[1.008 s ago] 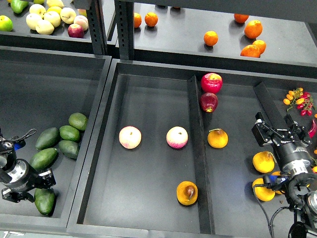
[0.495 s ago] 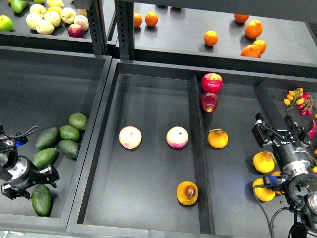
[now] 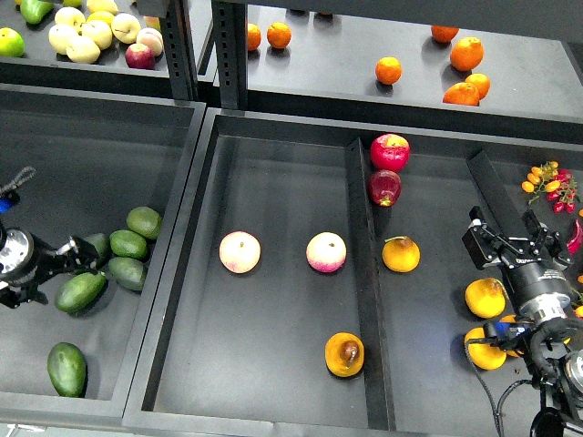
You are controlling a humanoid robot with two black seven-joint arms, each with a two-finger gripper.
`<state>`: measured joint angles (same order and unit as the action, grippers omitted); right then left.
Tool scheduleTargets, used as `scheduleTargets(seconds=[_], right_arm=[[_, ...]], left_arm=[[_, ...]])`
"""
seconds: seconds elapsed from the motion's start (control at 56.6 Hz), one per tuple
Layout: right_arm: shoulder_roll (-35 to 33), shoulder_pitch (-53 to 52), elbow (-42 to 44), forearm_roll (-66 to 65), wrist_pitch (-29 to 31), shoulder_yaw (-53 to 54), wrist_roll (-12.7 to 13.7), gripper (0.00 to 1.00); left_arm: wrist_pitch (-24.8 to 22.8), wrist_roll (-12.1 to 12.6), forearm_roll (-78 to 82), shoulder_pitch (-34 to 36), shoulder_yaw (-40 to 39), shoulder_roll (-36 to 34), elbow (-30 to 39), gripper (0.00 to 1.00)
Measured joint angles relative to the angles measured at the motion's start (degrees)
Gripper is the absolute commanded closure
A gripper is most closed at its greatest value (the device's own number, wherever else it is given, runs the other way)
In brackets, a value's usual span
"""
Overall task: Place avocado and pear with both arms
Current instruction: 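Raise the left gripper away and move the right gripper toward the middle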
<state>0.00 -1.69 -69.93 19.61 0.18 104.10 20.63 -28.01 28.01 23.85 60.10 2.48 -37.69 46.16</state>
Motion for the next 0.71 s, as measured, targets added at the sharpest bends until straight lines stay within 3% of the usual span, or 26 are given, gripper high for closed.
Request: scheduleTargets(seconds=[0.495,0.707], right_arm=[[-0.28,0.19,-0.09,0.08,0.17,-5.87,0.48,0.0],[-3.87,-0.07,-0.27,-0.03,0.49,-11.58,0.54,0.0]], left_arm=[[0.01,-0.01,-13.03,-2.49,-20.14,-0.94,-0.65,0.01],[0.01,-0.01,-25.57,-5.3,-27.56,0.29,-1.19,0.01]])
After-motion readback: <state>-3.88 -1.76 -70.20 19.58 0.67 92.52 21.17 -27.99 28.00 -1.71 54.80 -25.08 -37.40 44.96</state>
